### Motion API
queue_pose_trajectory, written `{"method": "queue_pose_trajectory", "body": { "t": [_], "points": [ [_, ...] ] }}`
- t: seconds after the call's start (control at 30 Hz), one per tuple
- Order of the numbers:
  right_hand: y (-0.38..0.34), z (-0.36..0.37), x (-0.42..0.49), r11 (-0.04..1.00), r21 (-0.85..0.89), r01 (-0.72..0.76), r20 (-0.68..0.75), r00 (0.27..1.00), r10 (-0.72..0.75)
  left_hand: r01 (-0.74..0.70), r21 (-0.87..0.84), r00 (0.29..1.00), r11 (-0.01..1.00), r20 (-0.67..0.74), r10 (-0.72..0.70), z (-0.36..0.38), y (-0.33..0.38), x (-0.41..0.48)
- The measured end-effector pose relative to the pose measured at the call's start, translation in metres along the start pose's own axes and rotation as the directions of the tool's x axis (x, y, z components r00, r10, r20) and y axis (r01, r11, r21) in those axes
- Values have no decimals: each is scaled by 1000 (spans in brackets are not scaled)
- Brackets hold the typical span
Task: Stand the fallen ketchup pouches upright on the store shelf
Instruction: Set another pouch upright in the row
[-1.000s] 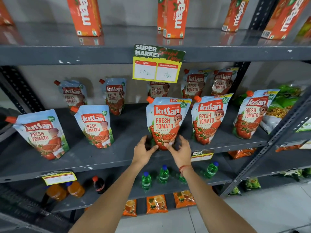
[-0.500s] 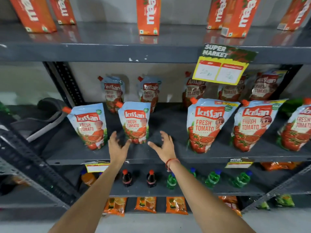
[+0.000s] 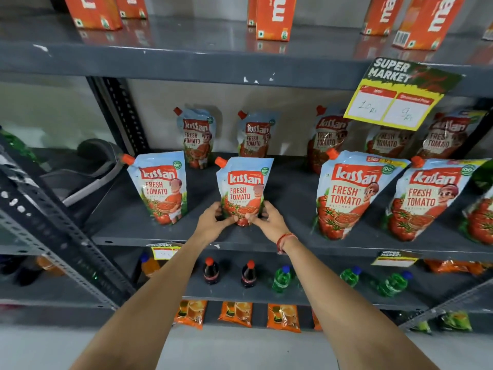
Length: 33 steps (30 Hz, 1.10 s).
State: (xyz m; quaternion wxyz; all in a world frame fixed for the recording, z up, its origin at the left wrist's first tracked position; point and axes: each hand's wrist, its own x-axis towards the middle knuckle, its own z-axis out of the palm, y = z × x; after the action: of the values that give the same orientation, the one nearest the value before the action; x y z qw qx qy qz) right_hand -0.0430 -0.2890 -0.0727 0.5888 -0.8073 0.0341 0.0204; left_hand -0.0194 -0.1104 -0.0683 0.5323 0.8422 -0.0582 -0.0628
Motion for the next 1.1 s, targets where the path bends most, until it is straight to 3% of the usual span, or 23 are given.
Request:
{"method": "queue_pose_trajectory", "body": {
  "t": [0.27, 0.5, 0.57, 0.63, 0.7, 0.8, 0.9, 0.97, 1.03, 1.1],
  "points": [
    [10, -7, -18, 999, 43, 24, 42, 999, -26, -77, 38, 997, 996, -13, 78, 4, -2, -18],
    [11, -6, -24, 999, 34, 14, 28, 999, -15, -48, 55, 999, 997, 9, 48, 1, -3, -17],
    [11, -3, -29, 997, 74, 32, -50, 998, -28, -65, 40, 998, 997, 0, 65, 2, -3, -20],
    [13, 4, -36, 993, 92, 76, -229, 972, -54, -80, 16, 996, 997, -27, 81, 2, -2, -23],
    [15, 17, -48, 993, -19, 118, -411, 904, -116, -73, -61, 994, 995, -89, 67, -1, -4, -28],
    [13, 42, -62, 966, -186, 180, -516, 818, -252, -98, -181, 937, 979, -348, 29, -21, -13, -40],
    [3, 70, -64, 921, -289, 261, -354, 865, -356, -141, -167, 740, 976, -673, -9, -55, -30, -52],
    [-11, 89, -53, 899, -330, 287, -161, 922, -353, -85, -103, 628, 991, -778, -27, -82, -43, -52],
    [-27, 107, -34, 907, -331, 260, -12, 960, -280, 41, -113, 657, 993, -745, -112, -108, -58, -45],
    [-43, 122, -14, 937, -297, 183, 104, 982, -159, 161, -123, 761, 979, -617, -203, -127, -72, -36]
  ]
}}
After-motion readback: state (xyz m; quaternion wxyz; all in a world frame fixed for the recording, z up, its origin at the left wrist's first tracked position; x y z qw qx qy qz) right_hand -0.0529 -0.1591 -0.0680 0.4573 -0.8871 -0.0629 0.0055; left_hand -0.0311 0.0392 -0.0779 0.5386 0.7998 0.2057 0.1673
